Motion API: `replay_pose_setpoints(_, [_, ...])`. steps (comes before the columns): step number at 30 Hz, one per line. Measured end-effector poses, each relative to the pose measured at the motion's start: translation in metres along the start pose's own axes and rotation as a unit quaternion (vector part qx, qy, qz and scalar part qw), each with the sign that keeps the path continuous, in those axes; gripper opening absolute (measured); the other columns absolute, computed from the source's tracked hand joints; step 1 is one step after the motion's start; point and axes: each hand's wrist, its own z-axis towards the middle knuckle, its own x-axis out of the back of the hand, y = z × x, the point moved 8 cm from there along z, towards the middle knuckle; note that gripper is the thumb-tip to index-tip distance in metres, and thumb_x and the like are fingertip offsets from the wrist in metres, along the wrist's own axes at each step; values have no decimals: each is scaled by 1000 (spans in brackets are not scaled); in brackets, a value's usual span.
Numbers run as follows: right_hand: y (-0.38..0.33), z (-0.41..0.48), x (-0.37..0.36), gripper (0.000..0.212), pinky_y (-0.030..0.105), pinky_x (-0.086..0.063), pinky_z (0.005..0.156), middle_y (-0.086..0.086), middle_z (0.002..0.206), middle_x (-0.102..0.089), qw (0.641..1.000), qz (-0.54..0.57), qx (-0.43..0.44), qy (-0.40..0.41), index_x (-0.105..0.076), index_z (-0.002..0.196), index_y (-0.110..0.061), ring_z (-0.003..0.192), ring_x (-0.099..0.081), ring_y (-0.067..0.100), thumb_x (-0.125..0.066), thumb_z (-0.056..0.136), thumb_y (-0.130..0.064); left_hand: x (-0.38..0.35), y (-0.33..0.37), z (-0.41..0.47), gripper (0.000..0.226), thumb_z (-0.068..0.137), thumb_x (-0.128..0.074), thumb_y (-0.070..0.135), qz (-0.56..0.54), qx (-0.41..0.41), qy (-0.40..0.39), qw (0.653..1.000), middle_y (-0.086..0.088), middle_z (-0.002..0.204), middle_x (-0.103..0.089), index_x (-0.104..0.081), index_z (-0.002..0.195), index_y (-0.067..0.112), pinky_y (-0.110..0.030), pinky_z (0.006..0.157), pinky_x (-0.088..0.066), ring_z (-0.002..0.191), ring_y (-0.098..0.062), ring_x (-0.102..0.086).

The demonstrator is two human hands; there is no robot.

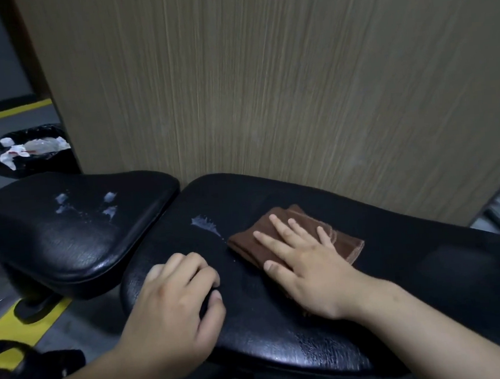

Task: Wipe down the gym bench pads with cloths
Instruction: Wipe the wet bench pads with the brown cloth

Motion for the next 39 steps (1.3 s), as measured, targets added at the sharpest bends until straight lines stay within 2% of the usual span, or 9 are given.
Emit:
replay_pose_setpoints(3, [-24, -29, -5, 57, 47, 16, 118, -13, 162, 19, 1000, -3, 21, -13, -3, 152, -50, 149, 20, 13, -25, 101, -56, 3, -2, -3, 15, 83, -49, 27, 9, -11, -6, 1000, 8, 86, -54, -60, 85, 17, -38, 67, -41, 78, -18, -52])
replay_pose_setpoints(8, [-57, -60, -15, 61, 48, 18, 117, -13, 160, 26, 999, -12, 34, -20, 2, 151, -51, 148, 24, 14, -28, 98, -58, 16, -30, -9, 21, 85, -48, 32, 63, -13, -18, 998, 5, 89, -54, -61, 87, 15, -41, 70, -41, 79, -22, -53])
replay_pose_setpoints(11, [-70, -61, -24, 65, 50, 20, 115, -13, 160, 28, 999, -21, 36, -13, 3, 151, -51, 147, 26, 17, -29, 95, -59, 24, -50, -9, 24, 86, -47, 33, 87, -10, -25, 996, 3, 91, -55, -62, 86, 14, -41, 71, -41, 79, -24, -54])
replay_pose_setpoints(16, [-74, -47, -24, 65, 52, 19, 116, -12, 160, 27, 999, -28, 36, -10, 4, 151, -50, 148, 25, 16, -24, 93, -61, 23, -59, -11, 26, 85, -49, 29, 94, -61, -44, 993, -2, 96, -56, -65, 92, 11, -37, 76, -37, 83, -23, -53])
replay_pose_setpoints(24, [-44, 11, -10, 61, 53, 13, 118, -14, 162, 20, 1000, -3, 2, 2, -3, 153, -49, 149, 19, 13, -24, 98, -62, 19, -82, -12, 35, 80, -48, 34, 57, -54, -61, 995, -5, 104, -54, -63, 97, 9, -36, 78, -37, 91, -21, -49])
replay_pose_setpoints(32, [21, 80, 8, 59, 55, 6, 119, -9, 165, 9, 996, 2, -90, 22, -11, 152, -50, 152, 7, 19, -27, 97, -63, 14, -87, -8, 33, 80, -49, 44, 60, -31, -121, 990, 2, 107, -48, -55, 100, 18, -31, 89, -30, 95, -18, -44])
replay_pose_setpoints(39, [21, 81, 9, 58, 57, 5, 118, -8, 165, 10, 996, -1, -89, 23, -11, 153, -50, 152, 6, 21, -25, 98, -62, 22, -87, -9, 25, 86, -53, 51, 65, 1, -186, 980, 15, 109, -43, -49, 101, 32, -35, 101, -33, 99, -9, -43])
